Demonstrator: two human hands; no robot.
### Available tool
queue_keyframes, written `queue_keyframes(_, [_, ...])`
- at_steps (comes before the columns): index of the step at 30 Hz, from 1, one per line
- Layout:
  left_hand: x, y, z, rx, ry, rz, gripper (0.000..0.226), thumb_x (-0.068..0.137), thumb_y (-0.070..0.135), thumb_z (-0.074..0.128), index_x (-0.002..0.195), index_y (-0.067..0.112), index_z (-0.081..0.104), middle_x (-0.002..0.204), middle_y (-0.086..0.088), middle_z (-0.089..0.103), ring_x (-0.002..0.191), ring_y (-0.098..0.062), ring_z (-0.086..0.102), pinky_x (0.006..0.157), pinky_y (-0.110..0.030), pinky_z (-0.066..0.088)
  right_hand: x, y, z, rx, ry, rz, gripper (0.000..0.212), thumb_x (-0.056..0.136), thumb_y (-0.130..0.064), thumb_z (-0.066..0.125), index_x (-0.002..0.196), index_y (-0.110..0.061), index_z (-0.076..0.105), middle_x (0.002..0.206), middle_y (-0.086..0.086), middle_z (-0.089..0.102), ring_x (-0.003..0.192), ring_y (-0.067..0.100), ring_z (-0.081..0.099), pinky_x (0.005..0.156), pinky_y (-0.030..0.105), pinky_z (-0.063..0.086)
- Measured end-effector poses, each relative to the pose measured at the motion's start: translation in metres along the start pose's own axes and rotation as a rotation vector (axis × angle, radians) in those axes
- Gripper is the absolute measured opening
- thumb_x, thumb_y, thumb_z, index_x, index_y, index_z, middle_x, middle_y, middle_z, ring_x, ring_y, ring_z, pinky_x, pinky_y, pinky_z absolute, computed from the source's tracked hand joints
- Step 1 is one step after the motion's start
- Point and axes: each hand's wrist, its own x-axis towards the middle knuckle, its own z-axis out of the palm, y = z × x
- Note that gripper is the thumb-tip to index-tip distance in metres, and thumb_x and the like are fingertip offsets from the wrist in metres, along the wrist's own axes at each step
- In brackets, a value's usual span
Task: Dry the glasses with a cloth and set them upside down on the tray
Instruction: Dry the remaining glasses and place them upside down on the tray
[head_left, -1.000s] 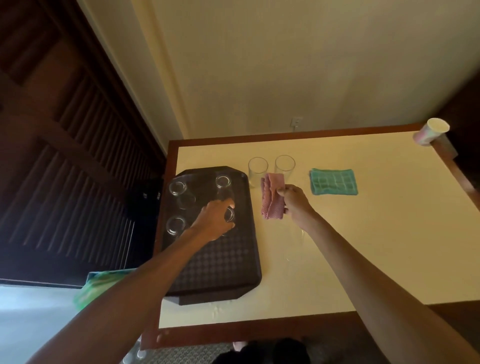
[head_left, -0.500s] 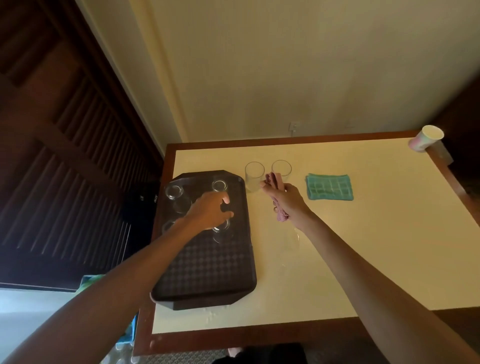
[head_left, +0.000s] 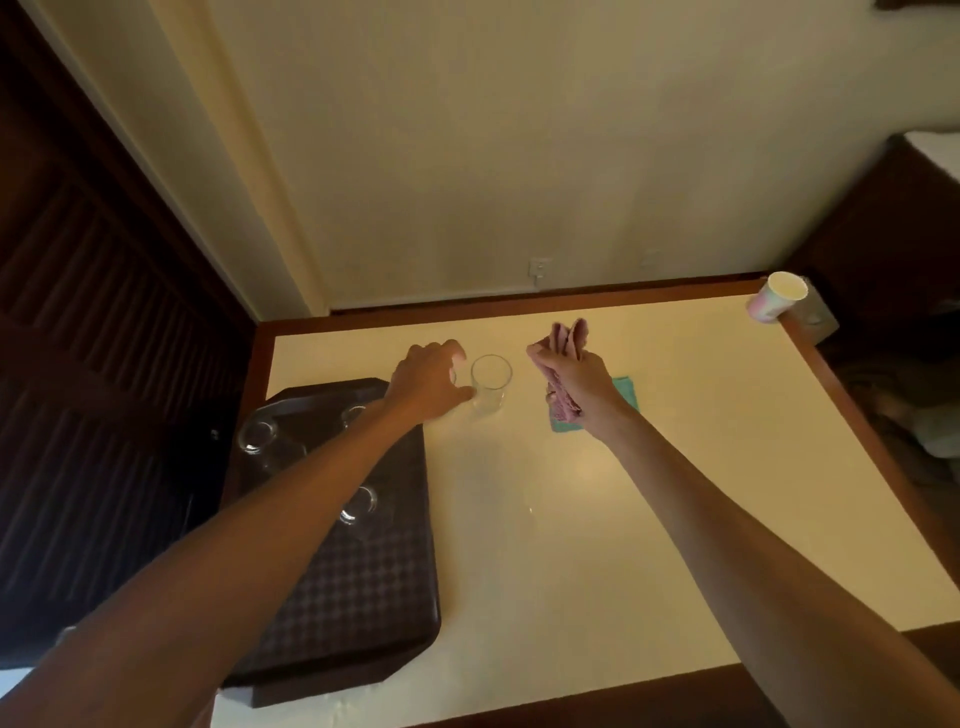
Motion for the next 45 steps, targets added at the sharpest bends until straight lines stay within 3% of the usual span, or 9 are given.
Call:
queue_keyframes(7, [0.058,0.032,0.045,0.519,-0.083,-0.038,0.093,0.083,0.072,0.067,0.151,0.016,0.039,0.153,-0.011,0.045,0.14,-0.033,0.04,0.111,-0.045,0.039,0.054,-0.012,-0.034,-0.123,0.073,0.139,0.029,0.104,-0.034,0.049,0.124,-0.014,0.049,0.11,0.006,0.056,0.104,0.023,0.054,0.092,0.038,0.045])
queue_keyframes(12, [0.077,0.045,0.072,0.614,-0.1,-0.093,0.078,0.086,0.07,0.065,0.141,0.018,0.048,0.142,-0.006,0.054,0.133,-0.028,0.043,0.108,-0.045,0.038,0.082,-0.006,-0.053,-0.14,0.046,0.197,0.043,0.103,-0.032,0.046,0.14,-0.009,0.043,0.126,0.009,0.051,0.11,0.026,0.048,0.101,0.042,0.042])
queue_keyframes(18, [0.085,0.053,0.072,0.407,-0.036,-0.155,0.069,0.084,0.054,0.076,0.138,0.02,0.052,0.135,-0.006,0.059,0.127,-0.027,0.048,0.102,-0.042,0.041,0.101,0.007,-0.066,0.018,0.015,0.324,0.028,0.101,-0.032,0.046,0.125,-0.017,0.044,0.133,0.01,0.048,0.128,0.034,0.045,0.104,0.051,0.043])
queue_keyframes(26, [0.069,0.065,0.031,-0.436,0.179,-0.23,0.065,0.069,0.04,0.094,0.124,0.028,0.061,0.116,0.001,0.063,0.1,-0.018,0.066,0.075,-0.025,0.05,0.085,0.015,-0.059,0.17,-0.111,0.298,0.032,0.099,-0.027,0.048,0.128,-0.013,0.051,0.12,0.013,0.057,0.116,0.027,0.055,0.103,0.04,0.044])
queue_keyframes(30, [0.052,0.076,0.012,-0.465,0.112,-0.162,0.064,0.071,0.042,0.093,0.126,0.028,0.063,0.111,0.005,0.064,0.094,-0.012,0.064,0.068,-0.02,0.045,0.075,0.015,-0.044,0.18,-0.149,0.225,0.019,0.093,-0.03,0.054,0.094,-0.013,0.062,0.088,0.017,0.061,0.084,0.024,0.066,0.098,0.039,0.051])
queue_keyframes(32, [0.042,0.076,0.007,-0.458,0.118,-0.142,0.064,0.071,0.043,0.092,0.126,0.028,0.063,0.112,0.005,0.063,0.095,-0.013,0.064,0.07,-0.02,0.048,0.068,0.013,-0.033,0.18,-0.174,0.202,0.026,0.089,-0.032,0.054,0.099,-0.011,0.065,0.098,0.021,0.057,0.094,0.032,0.062,0.108,0.046,0.046])
queue_keyframes(38, [0.013,0.064,-0.025,-0.364,0.261,-0.016,0.05,0.07,0.048,0.091,0.11,0.034,0.064,0.118,0.007,0.058,0.097,-0.009,0.064,0.079,-0.023,0.057,0.021,-0.01,0.002,0.275,-0.18,0.126,0.034,0.099,-0.013,0.035,0.113,-0.001,0.064,0.102,0.018,0.07,0.096,0.031,0.065,0.089,0.043,0.052])
queue_keyframes(42, [-0.007,0.056,-0.049,-0.321,0.322,0.006,0.053,0.072,0.049,0.089,0.114,0.027,0.065,0.117,0.002,0.06,0.1,-0.014,0.063,0.085,-0.029,0.058,-0.005,-0.015,0.017,0.308,-0.226,0.074,0.031,0.102,-0.013,0.034,0.095,-0.007,0.063,0.084,0.01,0.072,0.082,0.025,0.066,0.073,0.036,0.054])
queue_keyframes(45, [-0.026,0.058,-0.066,-0.358,0.323,0.025,0.059,0.071,0.044,0.092,0.12,0.022,0.067,0.108,0.008,0.062,0.093,-0.007,0.061,0.082,-0.026,0.055,-0.021,-0.024,0.027,0.332,-0.202,0.046,0.026,0.099,-0.015,0.039,0.11,-0.005,0.06,0.098,0.012,0.07,0.092,0.029,0.066,0.087,0.043,0.054])
